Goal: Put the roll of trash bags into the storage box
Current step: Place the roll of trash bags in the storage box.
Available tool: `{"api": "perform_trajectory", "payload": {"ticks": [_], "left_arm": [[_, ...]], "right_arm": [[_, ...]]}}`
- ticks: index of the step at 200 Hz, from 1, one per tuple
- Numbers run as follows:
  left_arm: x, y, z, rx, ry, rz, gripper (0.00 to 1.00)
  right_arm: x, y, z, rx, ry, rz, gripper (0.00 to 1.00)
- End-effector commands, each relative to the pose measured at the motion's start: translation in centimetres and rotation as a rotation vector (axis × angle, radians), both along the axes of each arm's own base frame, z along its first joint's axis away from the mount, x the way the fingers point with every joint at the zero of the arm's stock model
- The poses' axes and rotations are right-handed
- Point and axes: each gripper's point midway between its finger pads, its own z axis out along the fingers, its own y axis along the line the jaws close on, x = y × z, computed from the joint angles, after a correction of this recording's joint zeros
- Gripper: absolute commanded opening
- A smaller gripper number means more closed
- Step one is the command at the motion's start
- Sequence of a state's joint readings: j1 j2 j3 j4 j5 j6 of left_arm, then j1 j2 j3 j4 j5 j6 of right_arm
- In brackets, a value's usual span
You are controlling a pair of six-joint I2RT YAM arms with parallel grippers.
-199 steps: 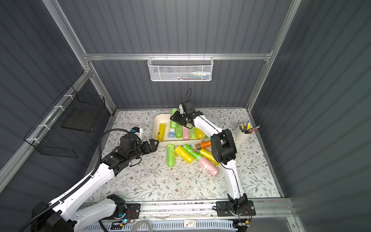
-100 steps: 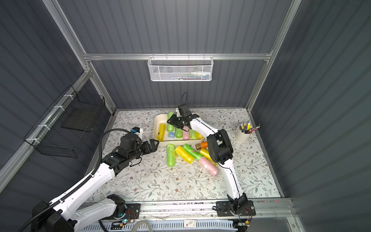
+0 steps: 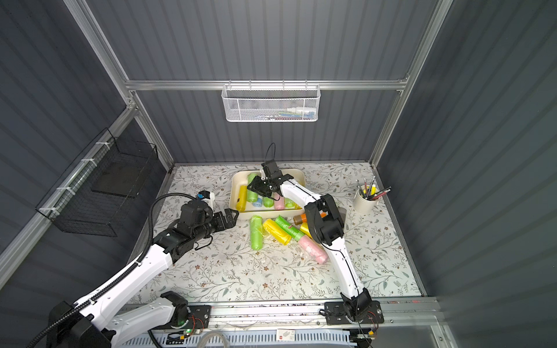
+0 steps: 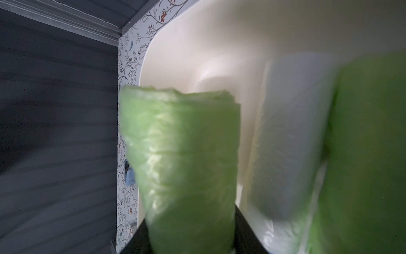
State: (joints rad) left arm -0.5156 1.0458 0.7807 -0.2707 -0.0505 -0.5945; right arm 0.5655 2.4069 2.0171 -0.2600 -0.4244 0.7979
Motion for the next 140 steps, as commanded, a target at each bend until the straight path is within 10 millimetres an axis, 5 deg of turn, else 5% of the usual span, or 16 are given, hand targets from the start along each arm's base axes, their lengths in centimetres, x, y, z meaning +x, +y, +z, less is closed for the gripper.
{"api": "perform_trajectory", "payload": {"ticks": [1, 80, 99, 140], "left_arm": [[0.1, 0.2, 0.4, 0.018, -0.006, 0.001, 1.00], [0.0, 0.2, 0.1, 0.025, 0.002, -0.002, 1.00], [-0.1, 0.2, 0.1, 0.029, 0.000, -0.006, 1.00], [-0.1, 0.5, 0.4, 0.039, -0.021, -0.002, 1.00]], "right_arm": [[0.3, 1.0, 1.2, 0.038, -0.016, 0.019, 0.31], [1.1, 1.3, 0.9, 0.036, -0.015, 0.019, 0.38], [1.1, 1.2, 1.0, 0.032, -0.014, 0.017, 0.56], [1.2, 0.5, 2.8, 0.030, -0.054, 0.021, 0.65]]}}
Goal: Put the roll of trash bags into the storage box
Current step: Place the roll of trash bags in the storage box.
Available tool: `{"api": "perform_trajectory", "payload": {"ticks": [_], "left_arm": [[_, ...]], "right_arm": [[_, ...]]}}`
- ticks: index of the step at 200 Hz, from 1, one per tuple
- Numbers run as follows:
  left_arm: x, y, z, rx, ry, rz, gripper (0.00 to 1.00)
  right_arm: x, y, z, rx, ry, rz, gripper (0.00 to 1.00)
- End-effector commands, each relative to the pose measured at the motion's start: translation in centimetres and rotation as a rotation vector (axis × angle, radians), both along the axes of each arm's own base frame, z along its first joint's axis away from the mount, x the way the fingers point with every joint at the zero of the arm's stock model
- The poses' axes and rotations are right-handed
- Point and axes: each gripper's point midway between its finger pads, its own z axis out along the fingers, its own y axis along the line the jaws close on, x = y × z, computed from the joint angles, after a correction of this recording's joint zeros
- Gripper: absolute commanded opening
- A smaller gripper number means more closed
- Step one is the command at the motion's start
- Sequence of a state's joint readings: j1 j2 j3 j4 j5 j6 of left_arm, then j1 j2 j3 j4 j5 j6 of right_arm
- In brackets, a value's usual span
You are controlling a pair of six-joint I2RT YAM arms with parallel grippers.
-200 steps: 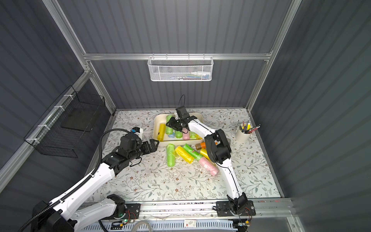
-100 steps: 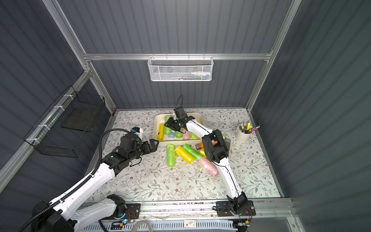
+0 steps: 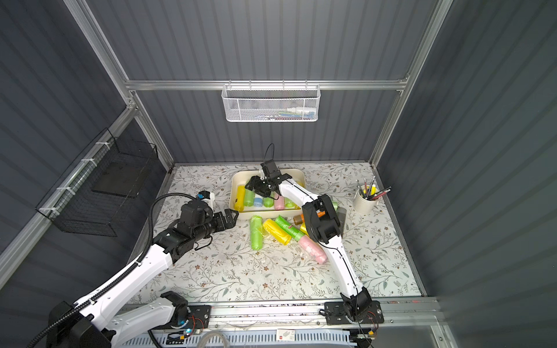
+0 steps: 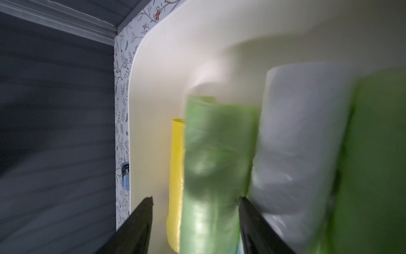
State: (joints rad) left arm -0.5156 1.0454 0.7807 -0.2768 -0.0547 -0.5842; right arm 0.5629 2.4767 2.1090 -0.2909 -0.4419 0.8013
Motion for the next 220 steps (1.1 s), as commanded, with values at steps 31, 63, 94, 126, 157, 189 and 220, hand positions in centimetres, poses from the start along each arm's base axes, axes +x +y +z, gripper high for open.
{"api": "perform_trajectory", "payload": {"ticks": [31, 63, 94, 126, 157, 189, 220], "left_arm": [[0.1, 0.4, 0.8, 0.025, -0.029, 0.005, 1.00], [0.2, 0.3, 0.5, 0.038, -0.021, -0.002, 1.00], [0.4, 0.5, 0.4, 0.067, -0.019, -0.001, 1.00], [0.6, 0.5, 0.5, 0.070, -0.024, 0.000, 1.00], [0.7, -0.5, 0.3, 0.061, -0.023, -0.047, 1.00], [1.0, -1.5, -1.5, 0.049, 0.036, -0.078, 1.00], [1.3, -2.7, -3.2, 0.024, 0.085, -0.107, 1.00]], "right_arm": [[0.4, -1.2, 6.1, 0.027, -0.109, -0.007, 0.66], [-0.1, -2.5, 10.9, 0.045, -0.199, -0.015, 0.86], [-1.3, -5.0, 15.7, -0.017, -0.289, -0.047, 0.99], [-3.1, -8.4, 19.8, -0.053, -0.373, -0.110, 0.99], [-6.1, -11.2, 21.5, -0.079, -0.410, -0.137, 0.99], [-9.6, -13.4, 21.1, -0.070, -0.422, -0.151, 0.99], [-12.4, -14.9, 19.4, -0.017, -0.409, -0.191, 0.99]]}}
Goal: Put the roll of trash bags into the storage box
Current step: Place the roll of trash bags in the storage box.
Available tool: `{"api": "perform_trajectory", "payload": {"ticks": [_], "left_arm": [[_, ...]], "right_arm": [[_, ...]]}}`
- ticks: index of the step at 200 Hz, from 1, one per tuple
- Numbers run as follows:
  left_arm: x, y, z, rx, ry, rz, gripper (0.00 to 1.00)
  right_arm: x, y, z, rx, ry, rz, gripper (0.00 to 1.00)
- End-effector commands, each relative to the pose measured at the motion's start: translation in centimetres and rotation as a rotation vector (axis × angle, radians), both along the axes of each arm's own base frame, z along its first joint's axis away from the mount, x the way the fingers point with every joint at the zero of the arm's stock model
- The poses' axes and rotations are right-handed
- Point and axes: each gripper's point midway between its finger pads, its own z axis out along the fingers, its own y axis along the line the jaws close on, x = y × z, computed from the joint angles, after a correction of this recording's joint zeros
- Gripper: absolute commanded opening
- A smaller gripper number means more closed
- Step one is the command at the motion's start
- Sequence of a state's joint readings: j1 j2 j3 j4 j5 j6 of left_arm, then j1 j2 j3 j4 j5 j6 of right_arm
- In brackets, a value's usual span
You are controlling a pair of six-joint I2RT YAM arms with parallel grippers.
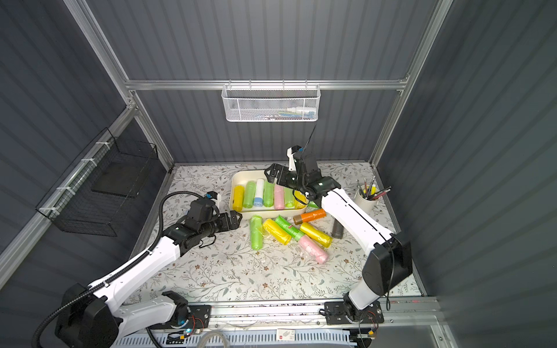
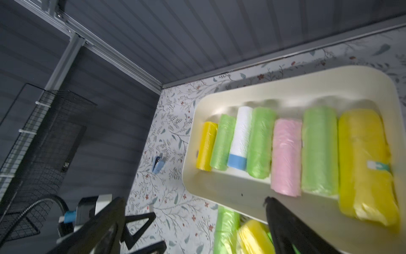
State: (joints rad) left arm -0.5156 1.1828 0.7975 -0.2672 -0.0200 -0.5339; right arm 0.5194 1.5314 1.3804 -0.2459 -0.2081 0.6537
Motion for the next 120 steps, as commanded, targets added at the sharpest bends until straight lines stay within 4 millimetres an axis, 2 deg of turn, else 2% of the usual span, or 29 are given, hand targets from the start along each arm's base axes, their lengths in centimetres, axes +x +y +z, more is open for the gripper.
{"api": "perform_trajectory", "payload": {"ticks": [1, 41, 61, 89, 120], "left_arm": [[0.4, -1.6, 0.2, -0.047, 0.003, -0.048, 1.00], [0.2, -3.1, -1.9, -0.073, 0.076, -0.083, 0.99], [-0.2, -3.4, -2.1, -0.076, 0.082, -0.084, 0.98], [-0.7, -3.6, -3.0, -0.072, 0.102, -0.084, 0.98], [-1.0, -4.7, -4.8, -0.084, 0.151, -0.105, 0.97]], "right_arm": [[-1.3, -0.9, -0.6, 0.045, -0.018, -0.030, 0.99], [-4.5, -3.1, -4.3, 0.049, 0.044, -0.074, 0.99], [-6.4, -4.0, -6.3, 0.029, 0.072, -0.085, 0.99], [-9.4, -4.2, -8.8, -0.013, 0.105, -0.066, 0.99], [-11.7, -3.9, -10.8, -0.030, 0.129, -0.031, 0.99]]}}
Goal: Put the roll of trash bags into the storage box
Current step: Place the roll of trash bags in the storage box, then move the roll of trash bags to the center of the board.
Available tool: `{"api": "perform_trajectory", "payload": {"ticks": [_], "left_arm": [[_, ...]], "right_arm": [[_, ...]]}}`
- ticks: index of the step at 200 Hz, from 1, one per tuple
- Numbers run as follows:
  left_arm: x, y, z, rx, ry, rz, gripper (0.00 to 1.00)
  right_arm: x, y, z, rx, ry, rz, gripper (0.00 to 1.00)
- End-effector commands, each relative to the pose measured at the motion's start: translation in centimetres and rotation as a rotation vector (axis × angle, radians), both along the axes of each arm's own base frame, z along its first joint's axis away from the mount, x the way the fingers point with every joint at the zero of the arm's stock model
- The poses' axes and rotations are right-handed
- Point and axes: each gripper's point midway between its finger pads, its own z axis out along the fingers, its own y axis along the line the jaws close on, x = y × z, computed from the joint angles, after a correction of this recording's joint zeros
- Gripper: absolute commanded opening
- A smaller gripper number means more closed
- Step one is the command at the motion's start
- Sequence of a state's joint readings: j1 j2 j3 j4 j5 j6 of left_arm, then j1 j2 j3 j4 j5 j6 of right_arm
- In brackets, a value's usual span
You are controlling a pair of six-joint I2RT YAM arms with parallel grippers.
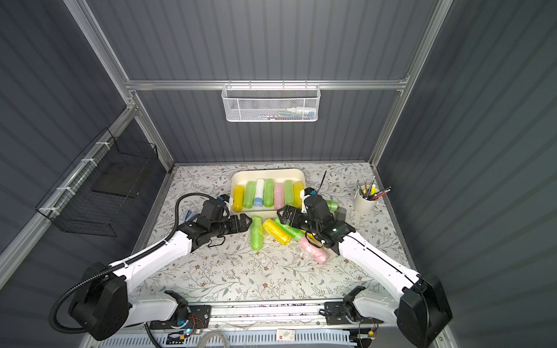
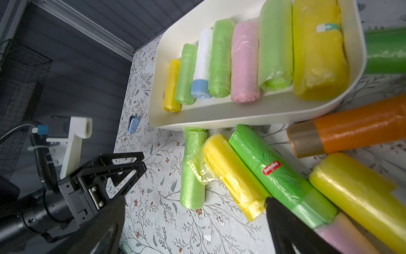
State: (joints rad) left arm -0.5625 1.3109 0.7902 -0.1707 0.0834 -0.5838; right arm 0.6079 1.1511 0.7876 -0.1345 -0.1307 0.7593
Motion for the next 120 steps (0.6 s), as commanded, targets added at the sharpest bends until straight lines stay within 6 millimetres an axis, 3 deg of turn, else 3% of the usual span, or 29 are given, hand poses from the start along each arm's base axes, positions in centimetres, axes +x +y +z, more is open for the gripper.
{"api": "perform_trajectory", "payload": {"ticks": [1, 55, 120], "left_arm": [[-0.6, -0.9, -2.0, -0.012, 0.060, -0.020, 0.96], [-0.2, -2.5, -2.7, -0.019, 0.086, -0.048, 0.93], [0.2, -3.1, -4.2, -0.009, 0.122, -0.038, 0.88]], "right_arm": [[-1.1, 0.1, -1.0, -0.011, 0.004, 0.003, 0.99], [-2.6, 0.6, -1.7, 0.067, -0.018, 0.020, 0.99], [-2.3, 0.5, -1.3, 0.042, -0.044, 0.009, 0.99]]}}
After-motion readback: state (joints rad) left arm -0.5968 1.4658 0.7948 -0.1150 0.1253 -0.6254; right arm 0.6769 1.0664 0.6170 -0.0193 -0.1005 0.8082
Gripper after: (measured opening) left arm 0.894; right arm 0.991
